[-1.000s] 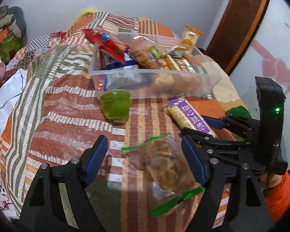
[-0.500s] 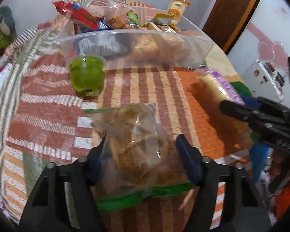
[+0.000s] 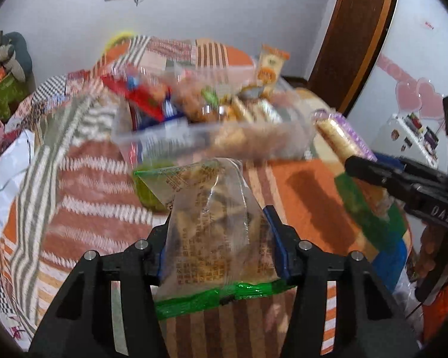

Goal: Organize snacks
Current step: 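Grasp the cracker bag with left tool while right tool grasps the purple coconut roll, then lower cracker bag into box with left tool while right tool lowers coconut roll in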

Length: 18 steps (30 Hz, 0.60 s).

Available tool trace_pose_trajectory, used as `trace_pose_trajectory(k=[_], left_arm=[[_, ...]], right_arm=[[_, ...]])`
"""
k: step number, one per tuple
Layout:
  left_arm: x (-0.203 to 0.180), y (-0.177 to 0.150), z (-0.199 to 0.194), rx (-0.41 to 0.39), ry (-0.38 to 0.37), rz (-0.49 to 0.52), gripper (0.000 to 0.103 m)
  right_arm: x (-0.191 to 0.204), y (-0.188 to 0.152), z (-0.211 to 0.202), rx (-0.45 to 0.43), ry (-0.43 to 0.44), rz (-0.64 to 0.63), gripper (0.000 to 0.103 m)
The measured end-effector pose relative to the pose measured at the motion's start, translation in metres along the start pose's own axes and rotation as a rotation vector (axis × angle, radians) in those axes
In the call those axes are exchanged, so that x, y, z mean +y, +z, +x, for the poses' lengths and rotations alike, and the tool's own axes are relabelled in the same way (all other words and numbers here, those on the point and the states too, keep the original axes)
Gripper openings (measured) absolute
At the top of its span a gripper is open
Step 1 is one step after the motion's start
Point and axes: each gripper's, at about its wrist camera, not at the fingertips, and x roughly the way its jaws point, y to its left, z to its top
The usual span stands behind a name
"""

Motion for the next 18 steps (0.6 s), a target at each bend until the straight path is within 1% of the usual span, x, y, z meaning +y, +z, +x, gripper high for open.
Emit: trace_pose_trajectory(k=[6,10,13,18], left_arm=[[0.0,0.039,-0.017,-0.099,0.0,0.007,0.053],[0.004,0.064,-0.02,-0.145,0.001,0.001,0.053],[0.007,0.082,-0.017,-0.167,0.009,0.003,0.053],[0.011,0.105,-0.002,-0.164,-0.003,0.001,0.053]], right_arm=[[-0.001,0.021,-0.001,-0.054,-0.003,-0.001,0.043],[0.0,0.038,0.004,-0.083,0.001,-0.011,0.043],[0.0,0.053,0.011,-0.105,-0.012,-0.028,0.043],[-0.007,0.075,0.027,-0.128,-0.032,-0.014,0.043]])
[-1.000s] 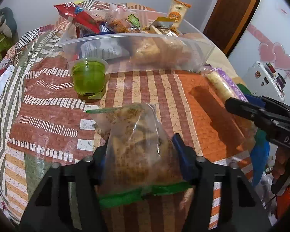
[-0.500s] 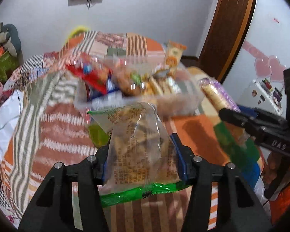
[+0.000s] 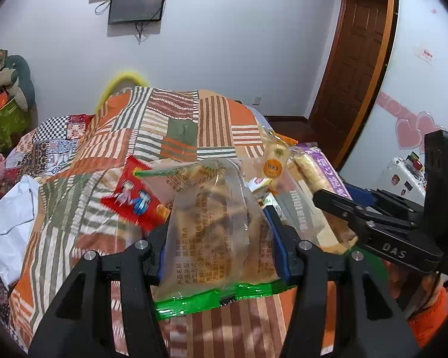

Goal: Organize snacks
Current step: 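Lower cracker bag into box with left tool while right tool lowers coconut roll in, then grasp the green jelly cup with the left tool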

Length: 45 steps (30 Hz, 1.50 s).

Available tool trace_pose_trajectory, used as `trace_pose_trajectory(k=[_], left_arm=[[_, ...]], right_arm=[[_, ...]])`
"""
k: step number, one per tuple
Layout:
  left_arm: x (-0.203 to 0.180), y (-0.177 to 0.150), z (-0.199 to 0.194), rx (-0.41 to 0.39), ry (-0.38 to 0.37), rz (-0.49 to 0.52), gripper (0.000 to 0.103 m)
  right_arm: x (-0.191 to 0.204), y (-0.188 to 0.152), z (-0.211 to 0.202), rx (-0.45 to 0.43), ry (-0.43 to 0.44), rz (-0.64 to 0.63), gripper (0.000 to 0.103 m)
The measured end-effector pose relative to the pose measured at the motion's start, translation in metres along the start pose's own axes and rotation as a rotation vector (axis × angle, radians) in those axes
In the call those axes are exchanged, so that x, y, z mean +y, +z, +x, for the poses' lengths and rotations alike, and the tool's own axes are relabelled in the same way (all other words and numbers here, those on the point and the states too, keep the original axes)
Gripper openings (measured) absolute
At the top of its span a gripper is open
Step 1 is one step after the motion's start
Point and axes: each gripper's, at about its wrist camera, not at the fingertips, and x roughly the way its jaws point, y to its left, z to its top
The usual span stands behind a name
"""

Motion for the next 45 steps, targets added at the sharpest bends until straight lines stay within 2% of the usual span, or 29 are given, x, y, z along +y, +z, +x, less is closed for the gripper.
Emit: trace_pose_trajectory(k=[5,12,16,24,27,31,35,38,41,45], left_arm=[[-0.002,0.014,0.022,0.004,-0.01,-0.002,0.053],[-0.006,0.017,0.058,0.054,-0.024,0.0,0.053],[-0.012,0.015,0.076,0.089,-0.015,0.02,0.053],[-0.016,0.011,0.094,0.13,-0.014,0.021,0.056],[-0.017,0.013,0.089,0.124,-0.005,0.019,0.065],[-0.018,0.011,0.067,0.086,0.017,0.042,0.067],[-0.009,0.005,0.036,0.044,0.043,0.055,0.075],[0.002,-0.005,0.016,0.032,0.062,0.051,0.078],[0.018,-0.02,0.003,0.047,0.08,0.039,0.081],[0.037,-0.046,0.006,0.111,0.105,0.021,0.083]], right_arm=[[-0.007,0.008,0.023,0.013,-0.023,0.018,0.043],[-0.011,0.001,0.055,0.095,-0.033,0.021,0.043],[-0.01,-0.007,0.058,0.126,-0.04,-0.001,0.044],[-0.016,-0.008,0.052,0.134,-0.049,-0.017,0.044],[-0.017,-0.008,0.051,0.139,-0.048,-0.021,0.044],[-0.017,-0.006,0.046,0.136,-0.039,-0.019,0.044],[-0.016,-0.004,0.034,0.115,-0.019,-0.016,0.044],[-0.014,-0.004,0.025,0.099,-0.012,-0.02,0.048],[-0.011,-0.006,0.016,0.084,-0.005,-0.024,0.051],[-0.006,-0.012,0.009,0.082,0.002,-0.028,0.052]])
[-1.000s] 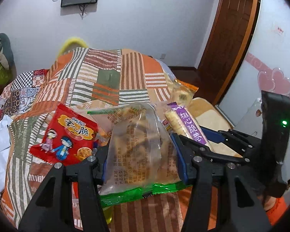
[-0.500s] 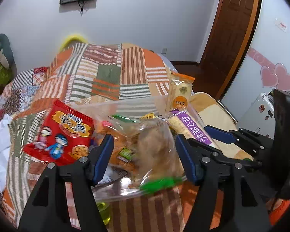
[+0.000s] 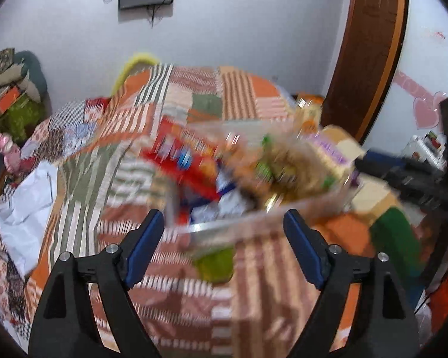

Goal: Organize snacks
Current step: 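Grasp the green jelly cup with the left tool, then lower the green jelly cup into the box and open the left tool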

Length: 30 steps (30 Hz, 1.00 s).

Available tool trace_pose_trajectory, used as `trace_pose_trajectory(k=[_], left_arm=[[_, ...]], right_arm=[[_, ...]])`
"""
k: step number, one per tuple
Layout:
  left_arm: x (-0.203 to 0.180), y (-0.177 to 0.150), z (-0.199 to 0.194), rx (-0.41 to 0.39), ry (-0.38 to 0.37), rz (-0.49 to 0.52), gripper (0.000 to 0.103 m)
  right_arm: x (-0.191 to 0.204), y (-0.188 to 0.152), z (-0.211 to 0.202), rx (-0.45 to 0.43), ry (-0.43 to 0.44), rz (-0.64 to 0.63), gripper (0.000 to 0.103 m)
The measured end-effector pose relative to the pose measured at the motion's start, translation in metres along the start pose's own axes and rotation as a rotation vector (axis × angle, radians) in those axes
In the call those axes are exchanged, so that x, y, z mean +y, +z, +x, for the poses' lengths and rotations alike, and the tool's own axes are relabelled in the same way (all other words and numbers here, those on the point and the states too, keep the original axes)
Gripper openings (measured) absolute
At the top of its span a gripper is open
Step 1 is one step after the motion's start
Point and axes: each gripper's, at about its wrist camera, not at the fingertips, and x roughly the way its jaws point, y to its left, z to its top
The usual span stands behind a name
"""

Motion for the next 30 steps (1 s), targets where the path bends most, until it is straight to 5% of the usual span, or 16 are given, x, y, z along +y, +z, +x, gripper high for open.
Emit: trace_pose_trajectory(k=[10,15,17,23,30], left_arm=[[0.018,-0.037,0.064,0.166,-0.019,-0.099,0.081],[0.024,-0.042,0.09,0.214,-0.018,-0.147,0.056],[0.022,-0.043,0.089,0.196,-0.011,-0.14,0.046],[0.01,-0.048,0.072,0.182,-0.018,-0.088,0.046],[0.001,-0.031,0.027,0.072,-0.037,-0.072,0.046]], right_arm=[[0.009,-0.016,-0.008,0.011,-0.008,-0.018,0.057],[0.006,-0.022,-0.007,0.022,0.004,-0.002,0.06],[0.005,-0.026,-0.005,0.029,0.003,0.0,0.06],[0.002,-0.032,-0.001,0.047,0.008,0.018,0.06],[0.004,-0.03,-0.006,0.031,0.018,0.028,0.06]])
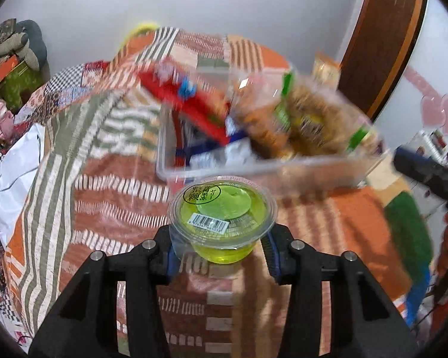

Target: Organize snacks

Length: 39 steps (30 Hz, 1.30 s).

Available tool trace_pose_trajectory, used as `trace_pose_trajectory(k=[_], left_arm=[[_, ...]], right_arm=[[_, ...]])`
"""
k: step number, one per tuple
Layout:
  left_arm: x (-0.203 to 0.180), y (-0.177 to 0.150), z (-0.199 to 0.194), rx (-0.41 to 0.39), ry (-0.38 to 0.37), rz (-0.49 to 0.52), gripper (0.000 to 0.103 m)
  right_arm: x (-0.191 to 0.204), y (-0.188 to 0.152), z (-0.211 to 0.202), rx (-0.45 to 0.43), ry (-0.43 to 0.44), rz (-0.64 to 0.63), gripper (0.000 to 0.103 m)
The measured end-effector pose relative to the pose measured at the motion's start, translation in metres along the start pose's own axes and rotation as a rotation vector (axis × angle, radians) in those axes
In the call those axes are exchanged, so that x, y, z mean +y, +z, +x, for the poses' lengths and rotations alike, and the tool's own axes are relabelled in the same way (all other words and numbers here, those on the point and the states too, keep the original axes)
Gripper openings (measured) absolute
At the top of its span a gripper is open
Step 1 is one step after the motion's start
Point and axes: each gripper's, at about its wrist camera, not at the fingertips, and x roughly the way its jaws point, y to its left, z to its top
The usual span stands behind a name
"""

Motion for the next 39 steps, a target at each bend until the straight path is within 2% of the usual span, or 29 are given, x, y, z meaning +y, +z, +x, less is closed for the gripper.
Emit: trace_pose_trajectory(k=[5,9,17,20,24,25,27,28,37,39], left_arm=[[-0.01,0.022,-0.023,-0.077,-0.035,0.013,0.046],[-0.017,0.046,-0.02,-0.109,-0.048,0.024,0.046],[-0.019,0.058,0.013,-0.067,0.008,0.012,0.046],[-0.016,0.057,0.015,-0.039,-0.008,-0.005,0.052],[-0.017,0.051,0.003,-0.053,-0.011,0.003,0.057],[-0.018,0.049,-0.004,-0.069,-0.009,0.007,0.059],[-0.02,0.049,-0.02,-0.114,-0.001,0.018,0.068],[-0.02,0.049,-0.027,-0.132,0.004,0.024,0.069],[-0.041,0.041,-0.121,-0.346,0.002,0.07,0.069],[-0.046,0.034,-0.141,-0.391,0.003,0.072,0.069]], right_arm=[[0.002,0.003,-0.006,-0.019,0.005,0.004,0.06],[0.004,0.005,-0.011,-0.03,0.01,0.005,0.06],[0.005,0.008,-0.019,-0.054,0.024,0.002,0.06],[0.005,0.008,-0.02,-0.055,0.026,0.002,0.06],[0.006,0.007,-0.023,-0.058,0.035,0.006,0.06],[0.006,0.007,-0.023,-0.059,0.037,0.007,0.06],[0.008,0.008,-0.027,-0.066,0.044,0.008,0.06],[0.01,0.008,-0.029,-0.07,0.047,0.007,0.06],[0.029,0.013,-0.067,-0.155,0.066,-0.014,0.06],[0.036,0.015,-0.081,-0.187,0.067,-0.023,0.065]])
